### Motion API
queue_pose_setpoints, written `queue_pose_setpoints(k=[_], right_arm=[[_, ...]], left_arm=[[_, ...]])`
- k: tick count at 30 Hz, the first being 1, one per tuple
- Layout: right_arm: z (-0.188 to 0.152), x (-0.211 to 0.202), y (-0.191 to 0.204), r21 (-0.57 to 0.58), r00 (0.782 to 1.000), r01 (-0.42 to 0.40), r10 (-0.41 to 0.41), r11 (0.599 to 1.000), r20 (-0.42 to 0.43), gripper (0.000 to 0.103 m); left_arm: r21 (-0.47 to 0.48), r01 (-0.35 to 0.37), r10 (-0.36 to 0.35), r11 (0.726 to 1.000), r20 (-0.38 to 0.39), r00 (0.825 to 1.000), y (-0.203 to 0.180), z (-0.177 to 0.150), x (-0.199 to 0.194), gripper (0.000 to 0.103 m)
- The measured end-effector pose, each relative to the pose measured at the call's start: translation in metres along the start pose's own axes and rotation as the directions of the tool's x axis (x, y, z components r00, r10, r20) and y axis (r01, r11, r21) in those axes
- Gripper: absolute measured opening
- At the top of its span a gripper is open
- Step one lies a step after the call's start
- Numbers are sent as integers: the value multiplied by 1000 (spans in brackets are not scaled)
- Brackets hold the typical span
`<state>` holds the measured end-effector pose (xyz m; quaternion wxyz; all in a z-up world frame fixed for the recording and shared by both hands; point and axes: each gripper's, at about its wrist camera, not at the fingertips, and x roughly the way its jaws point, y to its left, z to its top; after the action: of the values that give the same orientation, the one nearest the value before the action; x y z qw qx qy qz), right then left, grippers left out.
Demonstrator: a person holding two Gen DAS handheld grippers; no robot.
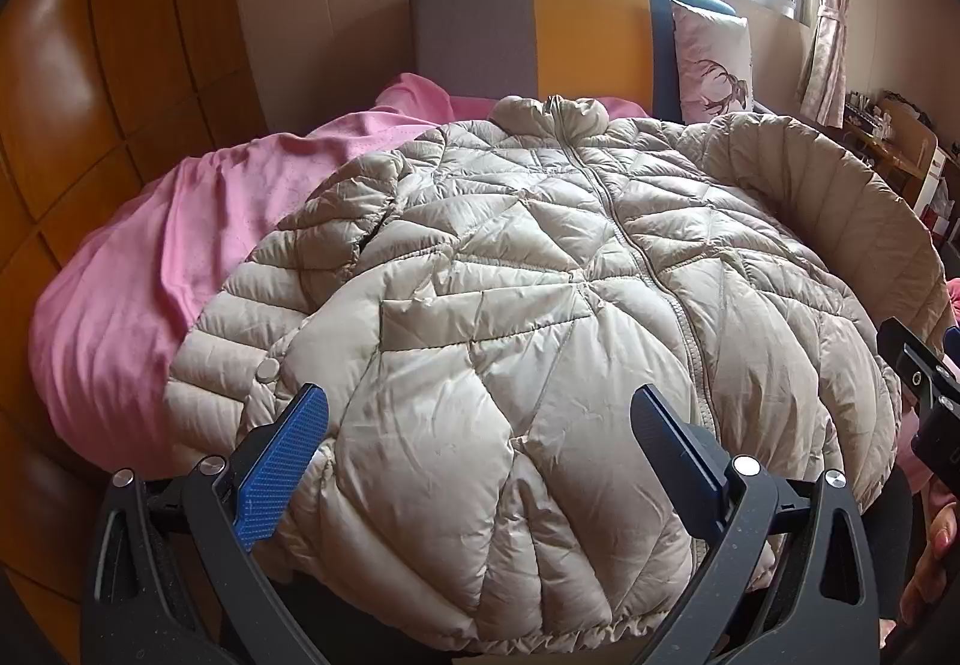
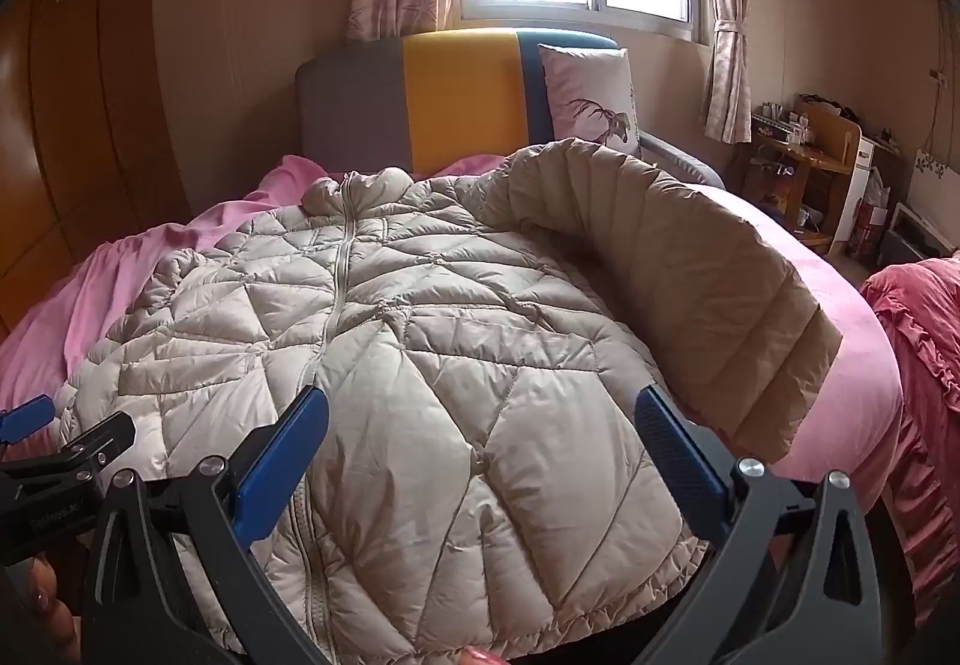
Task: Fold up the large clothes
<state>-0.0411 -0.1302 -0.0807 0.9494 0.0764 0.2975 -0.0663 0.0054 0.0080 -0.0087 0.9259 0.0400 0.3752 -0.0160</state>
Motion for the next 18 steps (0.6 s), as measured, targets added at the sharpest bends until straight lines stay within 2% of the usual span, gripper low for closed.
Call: queue_pose_setpoints(k=[18], right_arm=[[-2, 6, -1, -1, 1000, 3, -3, 1000, -24, 101]], left_arm=[[-6, 3, -3, 1000, -22, 1000, 2, -2, 7, 100]])
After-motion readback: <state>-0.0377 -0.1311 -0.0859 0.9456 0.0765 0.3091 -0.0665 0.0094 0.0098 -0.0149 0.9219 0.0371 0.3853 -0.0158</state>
